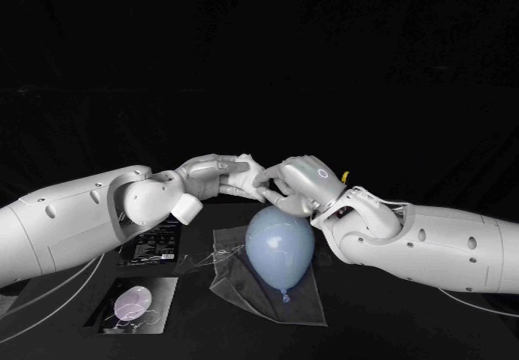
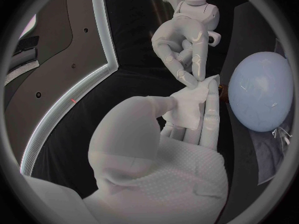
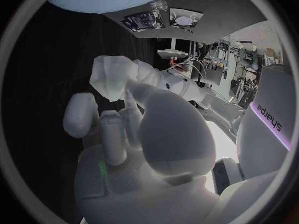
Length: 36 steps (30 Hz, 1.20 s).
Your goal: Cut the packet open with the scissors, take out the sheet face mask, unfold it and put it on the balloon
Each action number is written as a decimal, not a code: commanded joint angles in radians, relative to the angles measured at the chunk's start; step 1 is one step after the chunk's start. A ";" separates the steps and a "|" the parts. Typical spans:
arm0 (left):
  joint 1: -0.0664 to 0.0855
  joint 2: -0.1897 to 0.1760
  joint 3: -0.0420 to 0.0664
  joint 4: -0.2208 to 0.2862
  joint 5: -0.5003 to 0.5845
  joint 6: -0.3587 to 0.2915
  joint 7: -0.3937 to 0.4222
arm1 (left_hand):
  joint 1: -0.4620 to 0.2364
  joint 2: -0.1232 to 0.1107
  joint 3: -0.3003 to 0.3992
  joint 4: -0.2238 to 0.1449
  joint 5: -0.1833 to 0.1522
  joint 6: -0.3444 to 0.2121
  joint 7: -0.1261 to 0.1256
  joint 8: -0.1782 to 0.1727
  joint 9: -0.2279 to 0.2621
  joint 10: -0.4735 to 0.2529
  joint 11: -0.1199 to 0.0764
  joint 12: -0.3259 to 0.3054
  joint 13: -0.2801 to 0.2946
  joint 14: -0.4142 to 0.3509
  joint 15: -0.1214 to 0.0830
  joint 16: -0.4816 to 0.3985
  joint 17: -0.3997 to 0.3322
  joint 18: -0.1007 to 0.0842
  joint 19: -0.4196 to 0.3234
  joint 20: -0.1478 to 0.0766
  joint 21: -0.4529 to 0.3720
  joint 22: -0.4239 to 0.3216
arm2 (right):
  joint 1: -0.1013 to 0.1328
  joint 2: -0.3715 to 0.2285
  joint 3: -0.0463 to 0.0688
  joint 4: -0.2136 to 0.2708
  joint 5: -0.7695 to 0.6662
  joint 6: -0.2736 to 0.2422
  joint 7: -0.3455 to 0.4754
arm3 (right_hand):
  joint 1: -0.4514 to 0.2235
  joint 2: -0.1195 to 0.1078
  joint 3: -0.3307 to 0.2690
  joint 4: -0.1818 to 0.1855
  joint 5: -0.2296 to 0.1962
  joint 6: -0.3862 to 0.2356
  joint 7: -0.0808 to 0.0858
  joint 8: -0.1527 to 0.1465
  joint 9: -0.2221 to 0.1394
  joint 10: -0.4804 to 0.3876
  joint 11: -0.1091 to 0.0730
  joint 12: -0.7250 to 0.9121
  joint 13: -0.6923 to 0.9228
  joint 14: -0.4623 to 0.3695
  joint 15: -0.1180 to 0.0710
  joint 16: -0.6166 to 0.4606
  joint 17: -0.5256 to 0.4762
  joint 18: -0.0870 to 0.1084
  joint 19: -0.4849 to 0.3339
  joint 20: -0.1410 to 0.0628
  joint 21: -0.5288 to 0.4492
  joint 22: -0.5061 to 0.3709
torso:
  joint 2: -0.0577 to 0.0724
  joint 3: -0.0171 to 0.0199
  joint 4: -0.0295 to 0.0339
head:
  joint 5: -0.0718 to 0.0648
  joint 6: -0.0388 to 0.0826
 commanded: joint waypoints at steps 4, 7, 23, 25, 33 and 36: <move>0.002 0.001 0.002 0.007 -0.004 0.025 0.005 | 0.005 0.003 0.003 -0.004 0.003 0.007 0.109 0.004 -0.001 0.005 -0.003 -0.001 0.000 0.006 -0.003 -0.002 0.000 0.015 0.009 0.001 -0.005 0.000 | -0.001 0.004 0.000 -0.006 -0.033 0.050 -0.030 | -0.004 0.007 -0.006 -0.011 -0.004 0.017 -0.005 0.019 0.013 0.052 -0.013 0.019 0.174 0.106 -0.014 0.003 0.263 -0.011 0.013 -0.005 0.015 0.076 | 0.000 0.0001 0.0004 | 0.002 -0.002; 0.002 0.000 0.002 0.007 -0.007 0.027 0.005 | 0.005 0.003 0.003 -0.004 0.003 0.007 0.109 0.004 -0.001 0.005 -0.003 -0.001 0.000 0.006 -0.003 -0.002 0.000 0.015 0.009 0.001 -0.005 0.000 | -0.001 0.005 0.000 -0.006 -0.037 0.058 -0.035 | -0.007 0.018 -0.005 -0.010 -0.004 0.022 -0.011 0.034 0.025 0.062 -0.018 0.040 0.191 0.106 -0.019 0.003 0.263 -0.012 0.017 -0.007 0.021 0.081 | 0.000 0.0002 0.0004 | 0.003 -0.004; 0.002 0.001 0.002 -0.003 -0.013 0.013 0.008 | 0.017 0.028 0.016 -0.005 0.003 0.013 0.108 0.008 -0.006 0.015 -0.005 0.001 0.000 0.016 -0.006 -0.002 0.002 0.015 0.013 -0.001 -0.005 0.001 | -0.001 -0.022 0.000 0.029 -0.048 0.092 -0.025 | -0.025 0.038 0.036 -0.001 -0.004 0.020 -0.025 0.084 0.075 0.081 -0.031 0.082 0.224 0.106 -0.031 0.003 0.263 -0.015 0.025 -0.015 0.034 0.094 | -0.001 0.0000 -0.0014 | 0.004 -0.009; 0.002 0.002 0.002 -0.004 -0.013 0.009 0.008 | 0.012 0.064 0.034 0.023 0.003 0.016 0.106 0.007 -0.010 0.027 -0.006 0.004 0.001 0.022 -0.005 -0.002 0.003 0.014 0.013 0.001 -0.009 0.000 | -0.001 -0.025 0.000 0.032 -0.048 0.098 -0.025 | -0.025 0.038 0.036 -0.001 -0.004 0.020 -0.025 0.084 0.075 0.081 -0.031 0.082 0.224 0.106 -0.031 0.003 0.263 -0.015 0.025 -0.015 0.034 0.094 | -0.001 0.0002 -0.0017 | 0.004 -0.009; 0.002 0.003 0.002 -0.006 -0.016 -0.001 0.010 | 0.020 0.080 0.078 0.031 0.003 0.037 0.094 0.012 -0.019 0.061 -0.017 0.011 0.002 0.028 -0.011 -0.005 0.003 0.016 0.014 0.000 -0.016 -0.001 | -0.001 -0.034 0.000 0.041 -0.047 0.172 -0.046 | -0.030 0.035 0.044 -0.002 -0.004 0.014 -0.026 0.095 0.088 0.082 -0.032 0.084 0.226 0.106 -0.032 0.003 0.263 -0.014 0.024 -0.016 0.032 0.095 | 0.000 0.0007 -0.0006 | 0.003 -0.010; 0.002 0.003 0.002 -0.006 -0.016 -0.002 0.011 | 0.019 0.079 0.081 0.032 0.003 0.040 0.093 0.013 -0.019 0.064 -0.018 0.011 0.002 0.029 -0.011 -0.006 0.003 0.016 0.015 0.000 -0.017 -0.001 | -0.001 -0.039 0.000 0.046 -0.049 0.204 -0.058 | -0.031 0.034 0.046 -0.002 -0.004 0.013 -0.026 0.097 0.090 0.081 -0.032 0.083 0.225 0.106 -0.032 0.003 0.263 -0.014 0.024 -0.016 0.031 0.095 | 0.000 0.0001 -0.0016 | 0.002 -0.012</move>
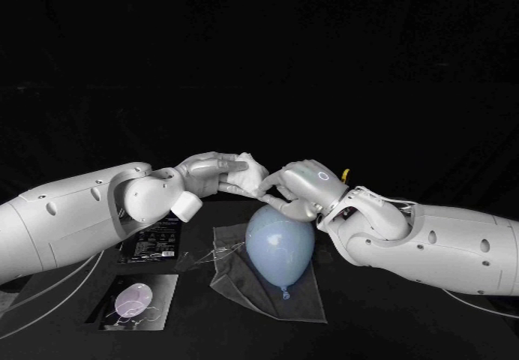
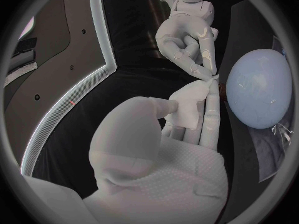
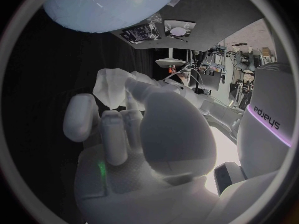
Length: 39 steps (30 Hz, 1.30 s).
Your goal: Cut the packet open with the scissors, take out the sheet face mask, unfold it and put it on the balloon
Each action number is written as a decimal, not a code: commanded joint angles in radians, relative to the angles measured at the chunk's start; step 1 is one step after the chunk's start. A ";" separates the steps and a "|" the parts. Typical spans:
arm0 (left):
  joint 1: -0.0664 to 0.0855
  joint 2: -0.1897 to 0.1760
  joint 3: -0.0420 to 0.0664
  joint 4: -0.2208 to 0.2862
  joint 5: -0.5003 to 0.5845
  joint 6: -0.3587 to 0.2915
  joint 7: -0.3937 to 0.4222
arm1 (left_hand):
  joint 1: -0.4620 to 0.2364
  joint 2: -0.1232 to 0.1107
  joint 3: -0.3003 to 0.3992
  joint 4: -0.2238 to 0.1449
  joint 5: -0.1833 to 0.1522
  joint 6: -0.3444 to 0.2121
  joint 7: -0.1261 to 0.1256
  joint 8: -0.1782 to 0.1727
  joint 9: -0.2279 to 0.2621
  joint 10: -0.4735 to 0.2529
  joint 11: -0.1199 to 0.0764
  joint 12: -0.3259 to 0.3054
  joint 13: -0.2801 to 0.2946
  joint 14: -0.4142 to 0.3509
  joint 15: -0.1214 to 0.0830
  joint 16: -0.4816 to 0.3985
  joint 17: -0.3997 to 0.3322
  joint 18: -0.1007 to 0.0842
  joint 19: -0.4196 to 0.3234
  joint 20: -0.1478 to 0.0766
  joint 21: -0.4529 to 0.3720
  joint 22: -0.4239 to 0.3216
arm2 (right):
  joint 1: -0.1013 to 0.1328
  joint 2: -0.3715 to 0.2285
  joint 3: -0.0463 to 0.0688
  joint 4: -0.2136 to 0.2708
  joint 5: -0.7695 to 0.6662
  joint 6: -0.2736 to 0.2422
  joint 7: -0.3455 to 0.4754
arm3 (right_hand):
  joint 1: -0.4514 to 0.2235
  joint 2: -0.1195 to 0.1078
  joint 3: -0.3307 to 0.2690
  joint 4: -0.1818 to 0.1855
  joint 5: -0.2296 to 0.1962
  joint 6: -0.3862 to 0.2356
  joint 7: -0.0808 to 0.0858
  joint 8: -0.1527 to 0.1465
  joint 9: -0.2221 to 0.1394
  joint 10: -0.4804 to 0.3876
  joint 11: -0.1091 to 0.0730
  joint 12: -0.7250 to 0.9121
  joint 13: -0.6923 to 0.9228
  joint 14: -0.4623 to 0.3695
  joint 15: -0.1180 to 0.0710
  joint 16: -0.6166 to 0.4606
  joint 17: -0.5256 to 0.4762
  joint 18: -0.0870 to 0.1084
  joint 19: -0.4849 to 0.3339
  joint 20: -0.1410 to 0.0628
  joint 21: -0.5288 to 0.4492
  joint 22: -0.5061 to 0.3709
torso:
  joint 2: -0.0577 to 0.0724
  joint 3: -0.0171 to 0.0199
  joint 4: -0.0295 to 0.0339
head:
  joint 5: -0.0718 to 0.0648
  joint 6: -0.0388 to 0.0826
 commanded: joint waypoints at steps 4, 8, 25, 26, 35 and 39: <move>0.002 0.002 0.002 0.001 0.002 0.000 0.020 | 0.000 0.006 0.006 -0.001 0.003 0.007 0.093 0.005 0.000 0.007 0.000 0.005 0.001 0.008 -0.002 -0.001 -0.001 0.021 0.008 0.000 -0.005 -0.001 | -0.001 -0.011 0.000 0.013 -0.019 0.116 -0.043 | -0.009 0.000 0.009 -0.001 0.005 -0.007 -0.003 0.017 0.061 0.081 -0.005 0.005 0.226 0.104 -0.009 0.004 0.263 -0.008 0.004 -0.004 0.001 0.095 | 0.000 -0.0006 0.0004 | -0.001 -0.002; 0.001 0.001 0.002 0.002 0.002 0.001 0.022 | 0.000 0.005 0.008 -0.001 0.003 0.009 0.093 0.006 -0.001 0.009 -0.001 0.006 0.001 0.009 -0.002 -0.002 -0.001 0.021 0.008 0.000 -0.005 -0.001 | -0.001 -0.025 0.000 0.022 -0.020 0.125 -0.053 | -0.011 -0.002 0.011 0.000 0.005 -0.009 -0.003 0.020 0.065 0.079 -0.005 0.001 0.223 0.104 -0.009 0.004 0.263 -0.008 0.004 -0.004 0.000 0.095 | -0.001 -0.0010 0.0005 | -0.002 -0.001; -0.001 -0.005 0.002 0.004 0.002 0.001 0.027 | 0.000 0.005 0.010 0.000 0.003 0.010 0.091 0.007 -0.002 0.012 -0.002 0.006 0.001 0.010 -0.003 -0.002 0.000 0.022 0.009 0.000 -0.006 0.000 | -0.004 -0.085 0.000 0.057 0.020 -0.066 0.000 | -0.018 -0.030 0.020 -0.004 0.005 -0.033 -0.002 0.033 0.086 0.070 -0.004 -0.021 0.209 0.104 -0.008 0.004 0.263 -0.007 0.001 -0.004 -0.005 0.096 | 0.000 0.0000 0.0001 | -0.003 0.003; -0.001 -0.005 0.002 0.003 0.002 0.001 0.027 | 0.000 0.004 0.011 0.000 0.003 0.010 0.091 0.007 -0.002 0.012 -0.002 0.006 0.001 0.011 -0.003 -0.002 0.000 0.022 0.009 0.000 -0.006 0.000 | -0.004 -0.086 0.000 0.057 0.024 -0.077 0.003 | -0.018 -0.038 0.018 -0.007 0.005 -0.037 -0.001 0.035 0.090 0.068 -0.004 -0.025 0.206 0.104 -0.008 0.004 0.263 -0.007 -0.001 -0.004 -0.009 0.095 | 0.000 -0.0001 0.0001 | -0.004 0.003; -0.001 -0.007 0.002 0.006 0.003 0.002 0.030 | 0.000 0.004 0.011 0.000 0.003 0.011 0.091 0.007 -0.002 0.013 -0.002 0.006 0.001 0.011 -0.003 -0.001 0.000 0.022 0.010 0.000 -0.006 0.000 | -0.020 -0.072 -0.001 0.022 0.014 -0.162 0.019 | -0.030 -0.129 -0.009 -0.009 0.004 -0.121 0.039 -0.005 0.084 -0.041 0.030 -0.223 0.083 0.062 0.019 -0.052 0.129 0.032 -0.140 0.010 -0.226 0.008 | 0.000 -0.0004 0.0008 | -0.003 0.001; -0.001 -0.008 0.002 0.008 0.004 0.002 0.030 | 0.000 0.004 0.011 0.000 0.003 0.011 0.091 0.007 -0.002 0.013 -0.002 0.006 0.001 0.011 -0.003 -0.001 0.000 0.022 0.010 0.000 -0.006 0.000 | -0.036 -0.055 -0.001 0.001 -0.011 -0.183 0.012 | -0.044 -0.166 -0.035 0.007 0.004 -0.154 0.057 -0.026 0.077 -0.101 0.046 -0.317 0.025 0.033 0.034 -0.082 0.070 0.050 -0.219 0.023 -0.346 -0.039 | 0.000 -0.0003 0.0007 | -0.003 0.000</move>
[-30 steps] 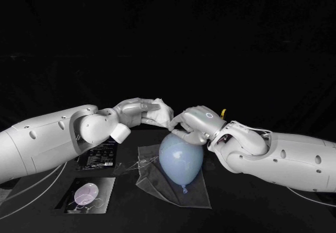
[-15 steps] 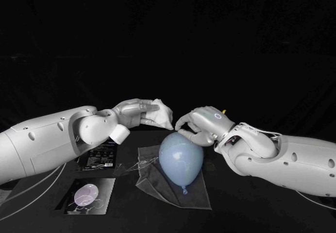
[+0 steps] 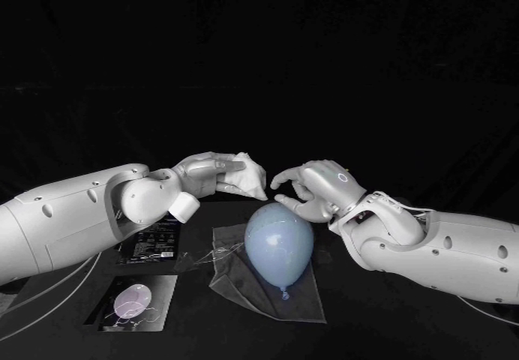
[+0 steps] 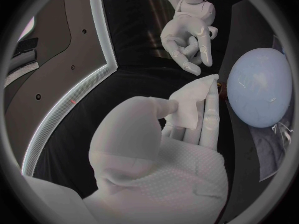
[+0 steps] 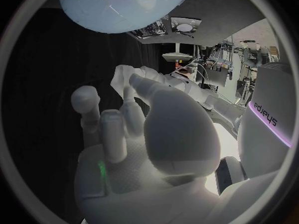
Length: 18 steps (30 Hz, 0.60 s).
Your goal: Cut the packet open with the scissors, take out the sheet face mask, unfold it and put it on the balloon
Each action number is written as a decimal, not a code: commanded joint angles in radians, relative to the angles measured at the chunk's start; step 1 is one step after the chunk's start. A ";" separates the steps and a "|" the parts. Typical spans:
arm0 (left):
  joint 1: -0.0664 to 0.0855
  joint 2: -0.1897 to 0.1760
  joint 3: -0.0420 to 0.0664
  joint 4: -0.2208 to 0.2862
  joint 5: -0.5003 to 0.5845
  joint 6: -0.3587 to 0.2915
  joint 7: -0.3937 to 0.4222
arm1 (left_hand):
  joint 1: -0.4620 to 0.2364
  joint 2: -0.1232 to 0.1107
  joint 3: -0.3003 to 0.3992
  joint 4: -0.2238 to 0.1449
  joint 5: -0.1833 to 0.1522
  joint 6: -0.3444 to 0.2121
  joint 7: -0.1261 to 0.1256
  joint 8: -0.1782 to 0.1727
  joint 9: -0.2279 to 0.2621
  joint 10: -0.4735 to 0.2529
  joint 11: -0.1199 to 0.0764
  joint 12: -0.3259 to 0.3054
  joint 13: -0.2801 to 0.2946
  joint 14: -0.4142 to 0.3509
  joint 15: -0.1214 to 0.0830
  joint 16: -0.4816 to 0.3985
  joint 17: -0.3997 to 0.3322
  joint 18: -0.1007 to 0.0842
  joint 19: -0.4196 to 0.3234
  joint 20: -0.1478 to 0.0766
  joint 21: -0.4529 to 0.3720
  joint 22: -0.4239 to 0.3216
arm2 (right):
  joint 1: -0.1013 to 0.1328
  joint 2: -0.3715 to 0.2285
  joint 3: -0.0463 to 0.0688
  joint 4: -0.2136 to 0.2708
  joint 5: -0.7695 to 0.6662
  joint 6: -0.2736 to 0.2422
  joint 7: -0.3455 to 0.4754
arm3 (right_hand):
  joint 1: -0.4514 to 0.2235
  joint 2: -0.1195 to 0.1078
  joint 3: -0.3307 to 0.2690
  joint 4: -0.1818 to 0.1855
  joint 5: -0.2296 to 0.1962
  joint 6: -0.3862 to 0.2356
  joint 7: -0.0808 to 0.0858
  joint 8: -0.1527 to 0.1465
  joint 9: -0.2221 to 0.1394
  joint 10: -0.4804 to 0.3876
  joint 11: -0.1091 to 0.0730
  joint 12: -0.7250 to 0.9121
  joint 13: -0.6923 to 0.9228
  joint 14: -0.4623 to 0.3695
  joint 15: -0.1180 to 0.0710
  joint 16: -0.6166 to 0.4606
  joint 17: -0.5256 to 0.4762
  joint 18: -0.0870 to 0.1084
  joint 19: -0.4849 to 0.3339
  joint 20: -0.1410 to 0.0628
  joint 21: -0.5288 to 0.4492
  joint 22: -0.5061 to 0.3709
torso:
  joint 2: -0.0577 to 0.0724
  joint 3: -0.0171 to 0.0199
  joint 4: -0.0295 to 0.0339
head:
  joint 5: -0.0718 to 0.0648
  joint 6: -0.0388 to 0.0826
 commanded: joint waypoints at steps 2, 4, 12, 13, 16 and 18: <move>0.001 -0.001 0.002 0.005 0.006 0.004 0.017 | 0.000 0.004 0.006 0.000 0.004 0.006 0.092 0.003 0.001 0.007 -0.002 0.006 0.001 0.009 0.000 -0.001 0.000 0.007 0.010 0.000 -0.006 -0.001 | -0.018 0.020 0.000 -0.025 -0.051 -0.073 0.002 | -0.004 -0.032 -0.028 0.013 -0.003 -0.033 0.013 -0.018 -0.004 -0.065 0.015 -0.093 -0.010 0.014 0.019 -0.030 0.036 0.031 -0.086 0.013 -0.130 -0.053 | 0.000 -0.0003 0.0000 | 0.000 -0.001; 0.001 -0.001 0.002 0.005 0.008 0.004 0.017 | 0.000 0.004 0.006 0.000 0.004 0.006 0.092 0.003 0.001 0.007 -0.002 0.006 0.001 0.009 0.000 -0.001 0.000 0.007 0.010 0.000 -0.006 -0.001 | -0.024 0.027 0.000 -0.034 -0.060 -0.080 -0.001 | -0.008 -0.042 -0.043 0.023 -0.003 -0.042 0.017 -0.022 -0.004 -0.088 0.019 -0.125 -0.032 -0.001 0.023 -0.043 0.013 0.038 -0.116 0.018 -0.176 -0.072 | 0.000 -0.0003 0.0002 | 0.000 -0.002; 0.001 -0.002 0.002 0.009 0.016 0.002 0.018 | -0.001 0.003 0.007 0.001 0.004 0.007 0.092 0.003 0.000 0.008 -0.002 0.006 0.001 0.010 -0.001 -0.001 0.000 0.007 0.011 -0.001 -0.006 0.000 | -0.059 0.058 -0.001 -0.076 -0.077 -0.152 -0.011 | 0.008 -0.052 -0.100 0.052 -0.002 -0.062 0.022 -0.026 0.002 -0.157 0.026 -0.223 -0.108 -0.057 0.031 -0.093 -0.075 0.055 -0.181 0.032 -0.292 -0.119 | 0.000 -0.0001 -0.0003 | -0.001 -0.001; 0.001 -0.002 0.002 0.010 0.016 0.001 0.018 | -0.001 0.003 0.007 0.001 0.004 0.007 0.092 0.003 0.000 0.008 -0.002 0.006 0.001 0.010 -0.001 -0.001 0.000 0.007 0.011 -0.001 -0.006 0.000 | -0.062 0.061 -0.001 -0.080 -0.078 -0.158 -0.011 | 0.009 -0.051 -0.103 0.054 -0.002 -0.062 0.022 -0.026 0.002 -0.155 0.026 -0.220 -0.107 -0.056 0.031 -0.092 -0.074 0.056 -0.181 0.032 -0.294 -0.120 | 0.000 0.0002 -0.0001 | -0.001 -0.002; 0.001 -0.003 0.002 0.011 0.018 0.001 0.018 | -0.001 0.003 0.007 0.001 0.004 0.007 0.092 0.003 0.000 0.008 -0.002 0.006 0.001 0.010 -0.001 -0.001 0.000 0.007 0.011 -0.001 -0.006 0.000 | -0.070 0.070 -0.001 -0.089 -0.079 -0.175 -0.013 | 0.013 -0.048 -0.110 0.058 -0.002 -0.062 0.022 -0.025 0.004 -0.152 0.025 -0.216 -0.107 -0.054 0.030 -0.090 -0.071 0.056 -0.179 0.033 -0.297 -0.121 | 0.000 0.0008 0.0005 | 0.000 -0.001; 0.001 -0.004 0.002 0.012 0.018 0.001 0.018 | -0.001 0.003 0.007 0.001 0.004 0.007 0.092 0.003 0.000 0.008 -0.003 0.006 0.001 0.010 -0.001 -0.001 0.000 0.007 0.012 -0.001 -0.006 0.000 | -0.073 0.074 0.000 -0.092 -0.080 -0.182 -0.014 | 0.014 -0.046 -0.113 0.061 -0.002 -0.061 0.021 -0.024 0.005 -0.149 0.025 -0.212 -0.106 -0.052 0.030 -0.089 -0.068 0.057 -0.178 0.033 -0.298 -0.122 | 0.000 0.0011 0.0004 | -0.001 -0.001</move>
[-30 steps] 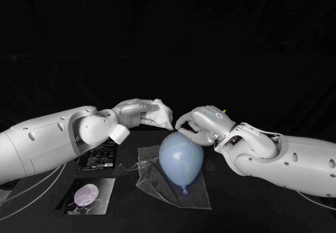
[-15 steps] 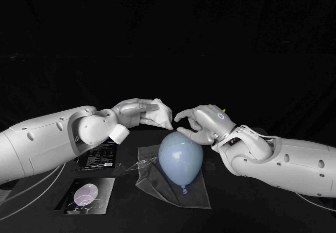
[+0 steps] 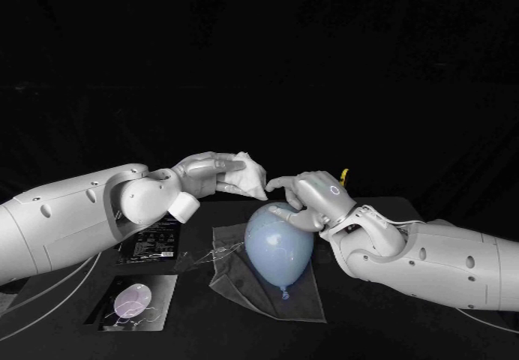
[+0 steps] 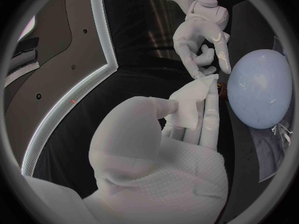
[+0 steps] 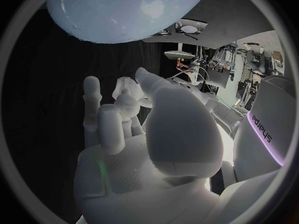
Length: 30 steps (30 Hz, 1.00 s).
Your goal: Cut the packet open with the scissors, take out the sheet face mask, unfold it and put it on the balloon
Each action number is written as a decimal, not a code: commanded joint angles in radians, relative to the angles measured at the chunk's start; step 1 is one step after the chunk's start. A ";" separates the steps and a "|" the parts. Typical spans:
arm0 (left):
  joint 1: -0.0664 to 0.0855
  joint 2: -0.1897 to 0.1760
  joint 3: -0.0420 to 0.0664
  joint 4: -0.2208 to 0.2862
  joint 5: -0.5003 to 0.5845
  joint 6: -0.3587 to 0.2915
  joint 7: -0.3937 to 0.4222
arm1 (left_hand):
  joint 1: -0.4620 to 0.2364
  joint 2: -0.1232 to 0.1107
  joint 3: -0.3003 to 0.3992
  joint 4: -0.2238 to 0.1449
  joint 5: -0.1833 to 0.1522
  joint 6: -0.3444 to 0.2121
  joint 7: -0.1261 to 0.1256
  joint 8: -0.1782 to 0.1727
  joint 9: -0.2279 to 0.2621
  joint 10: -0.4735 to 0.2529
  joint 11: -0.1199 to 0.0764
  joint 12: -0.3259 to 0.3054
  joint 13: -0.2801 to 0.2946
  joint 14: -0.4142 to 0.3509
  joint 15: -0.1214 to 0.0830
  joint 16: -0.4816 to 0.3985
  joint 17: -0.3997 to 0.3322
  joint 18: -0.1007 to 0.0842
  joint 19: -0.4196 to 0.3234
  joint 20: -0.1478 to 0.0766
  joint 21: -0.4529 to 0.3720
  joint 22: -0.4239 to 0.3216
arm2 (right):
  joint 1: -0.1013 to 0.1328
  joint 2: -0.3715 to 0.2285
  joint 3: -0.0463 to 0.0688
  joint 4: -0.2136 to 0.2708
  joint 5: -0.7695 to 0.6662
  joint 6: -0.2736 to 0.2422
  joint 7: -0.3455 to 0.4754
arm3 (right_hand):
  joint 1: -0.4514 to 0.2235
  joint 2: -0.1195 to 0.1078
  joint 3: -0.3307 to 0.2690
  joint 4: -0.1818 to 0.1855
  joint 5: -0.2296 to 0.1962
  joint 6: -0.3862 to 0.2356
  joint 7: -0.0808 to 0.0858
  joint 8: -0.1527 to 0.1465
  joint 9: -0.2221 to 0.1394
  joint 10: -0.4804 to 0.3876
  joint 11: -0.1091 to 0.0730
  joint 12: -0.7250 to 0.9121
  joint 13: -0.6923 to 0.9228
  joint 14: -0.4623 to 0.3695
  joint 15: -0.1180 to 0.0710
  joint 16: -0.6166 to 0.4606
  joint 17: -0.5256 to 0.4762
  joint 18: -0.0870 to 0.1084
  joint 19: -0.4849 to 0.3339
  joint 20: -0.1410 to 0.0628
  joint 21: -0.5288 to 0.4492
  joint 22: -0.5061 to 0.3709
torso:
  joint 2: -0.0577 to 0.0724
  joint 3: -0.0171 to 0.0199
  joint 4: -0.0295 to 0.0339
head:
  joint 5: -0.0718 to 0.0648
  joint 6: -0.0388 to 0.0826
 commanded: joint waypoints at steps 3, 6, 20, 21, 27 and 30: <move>0.001 0.000 0.002 0.004 0.014 0.000 0.015 | -0.001 0.003 0.007 0.001 0.003 0.007 0.092 0.003 0.001 0.006 -0.001 0.006 0.001 0.006 0.003 -0.001 0.000 0.008 0.004 -0.001 -0.006 0.000 | -0.005 0.010 0.001 -0.009 -0.029 -0.083 -0.009 | 0.017 0.007 -0.015 0.008 -0.002 0.002 -0.004 0.006 0.005 0.019 -0.003 0.028 0.010 0.012 -0.003 0.015 0.022 0.011 0.008 0.005 -0.005 -0.001 | 0.001 0.0011 -0.0005 | -0.001 0.000; 0.001 0.000 0.002 0.005 0.015 0.000 0.015 | -0.001 0.002 0.008 0.001 0.003 0.007 0.091 0.003 0.001 0.007 -0.001 0.005 0.001 0.007 0.003 -0.001 0.000 0.008 0.005 -0.001 -0.006 0.000 | -0.007 0.018 0.001 -0.014 -0.029 -0.087 -0.013 | 0.023 0.014 -0.022 0.018 -0.002 0.015 -0.010 0.016 0.011 0.037 -0.008 0.054 0.021 0.024 -0.007 0.026 0.038 0.007 0.036 0.002 0.023 0.011 | 0.000 0.0003 -0.0004 | -0.002 0.000; 0.001 -0.001 0.002 0.011 0.015 0.003 0.011 | -0.001 0.001 0.009 0.001 0.003 0.007 0.091 0.003 0.000 0.008 -0.001 0.005 0.001 0.008 0.002 -0.001 0.001 0.008 0.006 -0.001 -0.005 0.000 | -0.011 0.045 0.002 -0.028 -0.026 -0.093 -0.035 | 0.044 0.045 -0.029 0.052 -0.001 0.062 -0.031 0.061 0.032 0.075 -0.027 0.112 0.045 0.051 -0.023 0.049 0.076 -0.004 0.097 -0.011 0.082 0.042 | 0.001 -0.0004 0.0015 | -0.004 -0.001; 0.001 -0.001 0.002 0.011 0.015 0.004 0.011 | 0.000 0.001 0.009 0.001 0.003 0.007 0.091 0.003 0.000 0.008 -0.001 0.005 0.001 0.008 0.002 -0.001 0.001 0.008 0.007 -0.002 -0.005 0.000 | -0.011 0.046 0.002 -0.029 -0.026 -0.093 -0.037 | 0.046 0.046 -0.029 0.054 -0.001 0.067 -0.034 0.068 0.035 0.077 -0.029 0.116 0.047 0.052 -0.025 0.051 0.078 -0.004 0.102 -0.013 0.087 0.044 | 0.000 -0.0001 0.0012 | -0.004 -0.001; 0.001 -0.003 0.002 0.014 0.015 0.006 0.009 | 0.000 0.000 0.010 0.000 0.003 0.007 0.091 0.003 -0.001 0.008 -0.002 0.004 0.001 0.008 0.002 -0.001 0.001 0.009 0.008 -0.002 -0.005 0.000 | -0.012 0.052 0.003 -0.031 -0.026 -0.096 -0.046 | 0.052 0.057 -0.031 0.066 -0.001 0.085 -0.047 0.100 0.051 0.089 -0.040 0.135 0.054 0.061 -0.035 0.058 0.091 -0.009 0.122 -0.021 0.109 0.057 | 0.000 0.0000 0.0013 | -0.004 -0.002; 0.001 -0.003 0.002 0.015 0.015 0.006 0.008 | 0.000 0.000 0.011 0.000 0.003 0.007 0.090 0.003 -0.001 0.008 -0.002 0.004 0.001 0.008 0.002 -0.002 0.001 0.009 0.009 -0.002 -0.005 0.000 | -0.012 0.053 0.004 -0.029 -0.026 -0.098 -0.049 | 0.052 0.062 -0.031 0.072 -0.001 0.088 -0.052 0.111 0.056 0.095 -0.044 0.144 0.059 0.065 -0.038 0.061 0.097 -0.010 0.131 -0.024 0.119 0.063 | 0.000 0.0002 0.0007 | -0.004 -0.002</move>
